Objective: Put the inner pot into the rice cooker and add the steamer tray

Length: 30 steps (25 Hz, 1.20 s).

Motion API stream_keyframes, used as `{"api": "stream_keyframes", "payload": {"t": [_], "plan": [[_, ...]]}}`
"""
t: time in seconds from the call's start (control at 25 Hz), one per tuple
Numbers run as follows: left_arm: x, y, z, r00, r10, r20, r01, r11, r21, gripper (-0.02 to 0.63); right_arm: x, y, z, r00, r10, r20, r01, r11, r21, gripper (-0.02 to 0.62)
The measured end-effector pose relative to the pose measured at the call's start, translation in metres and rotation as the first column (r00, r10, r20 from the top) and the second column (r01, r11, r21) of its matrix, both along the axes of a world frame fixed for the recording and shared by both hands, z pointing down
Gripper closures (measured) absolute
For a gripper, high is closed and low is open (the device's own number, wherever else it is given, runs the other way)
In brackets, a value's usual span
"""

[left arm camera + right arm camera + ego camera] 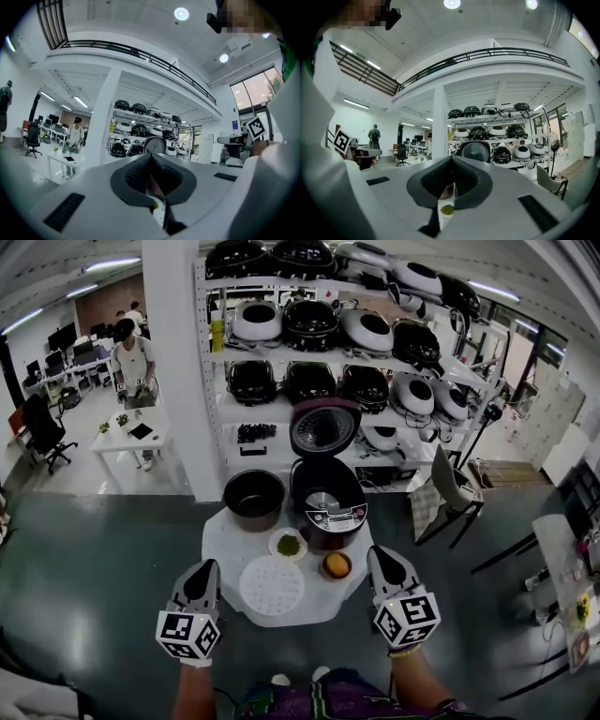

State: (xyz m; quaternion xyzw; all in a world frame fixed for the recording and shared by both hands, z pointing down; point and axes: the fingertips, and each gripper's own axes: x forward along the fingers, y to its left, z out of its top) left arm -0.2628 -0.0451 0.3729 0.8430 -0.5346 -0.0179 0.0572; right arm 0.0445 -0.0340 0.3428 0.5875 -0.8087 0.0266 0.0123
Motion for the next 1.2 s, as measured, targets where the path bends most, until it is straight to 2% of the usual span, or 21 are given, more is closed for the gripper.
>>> {"api": "stream_keyframes", "payload": {"t": [0.2, 0.32, 0.44, 0.6, 0.88, 0.96, 1.04, 1.08, 1.12, 1.2], "plan": [[0.023, -0.031, -0.002, 0.999, -0.015, -0.03, 0.015, 1.0, -0.002, 0.584, 0.007, -0.048, -0.009, 0.999, -0.048, 0.009, 0.048, 0.998, 0.031, 0.589], [0.034, -0.043, -0.011, 1.0, -0.028, -0.006, 0.029, 0.999, 0.014, 0.584, 0.011, -0.069, -0.019, 0.996, -0.089, 0.021, 0.088, 0.995, 0.054, 0.589], [0.037, -0.056, -0.02, 0.997, -0.075, -0.003, 0.075, 0.997, 0.026, 0.584, 0.011, -0.088, -0.022, 0.99, -0.135, 0.03, 0.133, 0.99, 0.057, 0.589], [0.06, -0.064, -0.018, 0.996, -0.089, 0.011, 0.089, 0.996, 0.025, 0.584, 0.027, -0.105, -0.025, 0.986, -0.164, 0.008, 0.163, 0.984, 0.073, 0.589], [0.077, -0.074, -0.02, 0.988, -0.15, 0.024, 0.149, 0.988, 0.039, 0.583, 0.056, -0.123, -0.02, 0.982, -0.184, 0.045, 0.181, 0.981, 0.068, 0.589], [0.079, -0.08, -0.02, 0.99, -0.141, 0.018, 0.14, 0.989, 0.039, 0.583, 0.056, -0.129, -0.017, 0.981, -0.189, 0.049, 0.186, 0.981, 0.06, 0.589], [0.084, -0.089, -0.019, 0.995, -0.097, 0.025, 0.096, 0.995, 0.035, 0.583, 0.055, -0.134, -0.015, 0.982, -0.184, 0.05, 0.181, 0.982, 0.056, 0.589], [0.088, -0.095, -0.018, 0.997, -0.066, 0.035, 0.065, 0.997, 0.032, 0.569, 0.055, -0.138, -0.016, 0.983, -0.18, 0.049, 0.177, 0.983, 0.056, 0.589], [0.091, -0.102, -0.019, 0.998, -0.035, 0.044, 0.034, 0.999, 0.028, 0.514, 0.054, -0.142, -0.017, 0.983, -0.176, 0.048, 0.173, 0.983, 0.055, 0.589], [0.092, -0.114, -0.021, 0.998, 0.005, 0.056, -0.007, 0.999, 0.039, 0.365, 0.05, -0.147, -0.018, 0.984, -0.171, 0.045, 0.168, 0.984, 0.054, 0.589]]}}
